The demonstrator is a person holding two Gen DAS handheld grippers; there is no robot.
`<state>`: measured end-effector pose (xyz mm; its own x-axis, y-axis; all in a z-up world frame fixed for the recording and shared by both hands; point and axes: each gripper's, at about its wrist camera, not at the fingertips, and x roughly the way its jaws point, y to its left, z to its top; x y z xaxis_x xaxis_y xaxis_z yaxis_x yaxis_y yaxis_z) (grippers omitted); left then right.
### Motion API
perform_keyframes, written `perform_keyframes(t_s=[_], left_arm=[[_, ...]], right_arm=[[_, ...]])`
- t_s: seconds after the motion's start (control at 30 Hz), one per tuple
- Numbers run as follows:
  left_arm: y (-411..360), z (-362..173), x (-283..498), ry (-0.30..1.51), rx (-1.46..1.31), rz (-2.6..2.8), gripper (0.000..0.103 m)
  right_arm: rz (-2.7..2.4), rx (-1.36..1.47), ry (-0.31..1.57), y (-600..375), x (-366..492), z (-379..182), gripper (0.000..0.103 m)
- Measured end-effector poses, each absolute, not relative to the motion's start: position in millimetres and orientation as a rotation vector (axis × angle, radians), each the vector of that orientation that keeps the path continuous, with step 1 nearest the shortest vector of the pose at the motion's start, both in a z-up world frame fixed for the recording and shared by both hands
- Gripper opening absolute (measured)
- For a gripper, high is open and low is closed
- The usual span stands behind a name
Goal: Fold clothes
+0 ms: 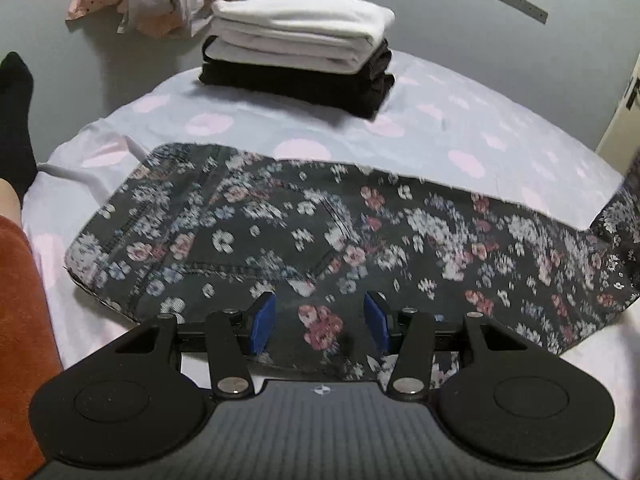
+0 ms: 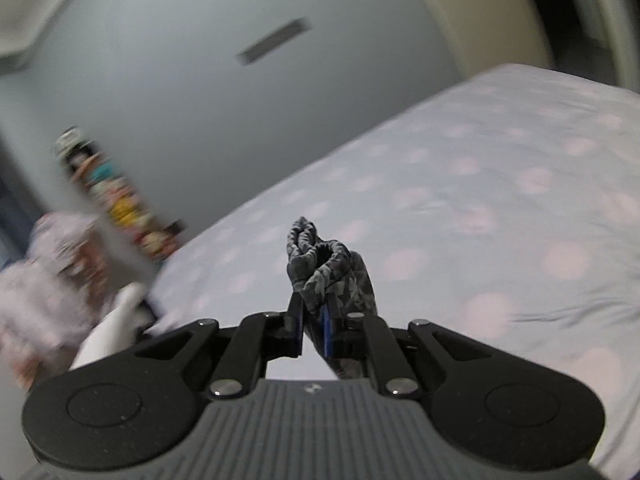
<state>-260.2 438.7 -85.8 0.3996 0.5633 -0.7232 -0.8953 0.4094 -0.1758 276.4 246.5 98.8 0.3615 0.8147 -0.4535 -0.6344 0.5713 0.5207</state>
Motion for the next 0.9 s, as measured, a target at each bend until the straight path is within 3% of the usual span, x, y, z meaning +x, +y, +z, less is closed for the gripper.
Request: perform_keyframes(t_s=[0.13, 0.3, 0.57, 0.9], left_arm=[[449.3, -81.9, -275.2, 0.608, -0.665, 0.998, 0.058], [463.3, -83.8, -289.5, 0.599, -0.713, 1.004, 0.061], [475.4, -104.3, -305.9, 0.575, -0.772, 1.001, 0.061], [479.7, -109.9, -310.6, 0.576, -0.799, 1.012, 0.061]], right_arm=[[1.108, 0.199, 0.729, 284.2, 198.4, 120.0, 0.011], [1.288, 0.034, 0.703, 326.0, 93.4, 105.9, 0.011], [1.424, -0.310, 0.664, 358.6, -37.8, 14.2, 0.011], [1.486, -0.746, 0.578, 368.7, -109.3, -88.5, 0.012]])
